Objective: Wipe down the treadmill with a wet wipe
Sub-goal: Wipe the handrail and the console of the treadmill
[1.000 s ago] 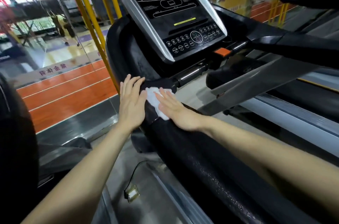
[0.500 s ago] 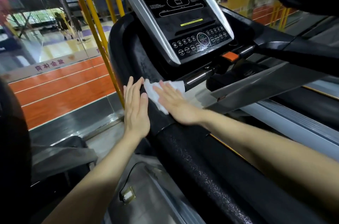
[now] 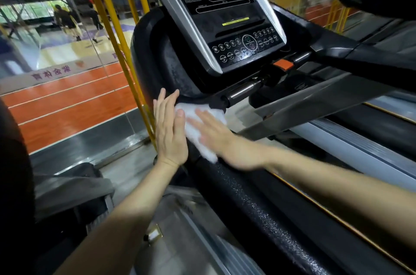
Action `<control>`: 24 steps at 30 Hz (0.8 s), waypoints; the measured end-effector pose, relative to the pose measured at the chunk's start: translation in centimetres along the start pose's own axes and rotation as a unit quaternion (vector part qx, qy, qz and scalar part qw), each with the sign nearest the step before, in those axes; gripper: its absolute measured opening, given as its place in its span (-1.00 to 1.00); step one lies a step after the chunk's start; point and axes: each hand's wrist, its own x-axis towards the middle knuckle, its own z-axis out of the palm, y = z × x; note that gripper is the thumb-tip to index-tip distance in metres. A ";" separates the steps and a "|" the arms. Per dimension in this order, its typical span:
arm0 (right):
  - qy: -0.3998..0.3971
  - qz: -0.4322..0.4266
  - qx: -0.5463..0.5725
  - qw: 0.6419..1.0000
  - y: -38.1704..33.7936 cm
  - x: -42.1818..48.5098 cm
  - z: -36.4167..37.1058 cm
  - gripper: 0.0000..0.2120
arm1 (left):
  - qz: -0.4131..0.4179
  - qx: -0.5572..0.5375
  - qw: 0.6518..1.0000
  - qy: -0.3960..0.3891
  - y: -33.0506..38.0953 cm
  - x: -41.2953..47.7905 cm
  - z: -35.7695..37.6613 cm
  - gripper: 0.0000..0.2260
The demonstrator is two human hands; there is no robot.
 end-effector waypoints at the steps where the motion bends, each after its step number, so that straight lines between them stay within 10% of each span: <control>1: -0.008 -0.049 0.011 0.999 -0.7 -3.6 0.6 -0.45 | -0.002 -0.007 1.000 0.004 -0.1 0.0 0.1 -0.49; 9: -0.053 -0.048 -0.068 0.995 -4.7 -0.7 -1.2 -0.33 | -0.013 -0.007 0.999 -0.038 -1.7 0.9 -0.6 -0.48; 15: -0.137 -0.112 -0.230 0.957 -5.4 -17.9 -2.2 -0.36 | 0.037 0.099 0.985 -0.134 -1.7 1.1 -2.4 -0.49; 24: -0.027 -0.059 -0.406 0.912 -7.5 -9.8 0.8 -0.39 | 0.088 0.287 0.937 -0.179 -0.8 2.5 -3.8 -0.55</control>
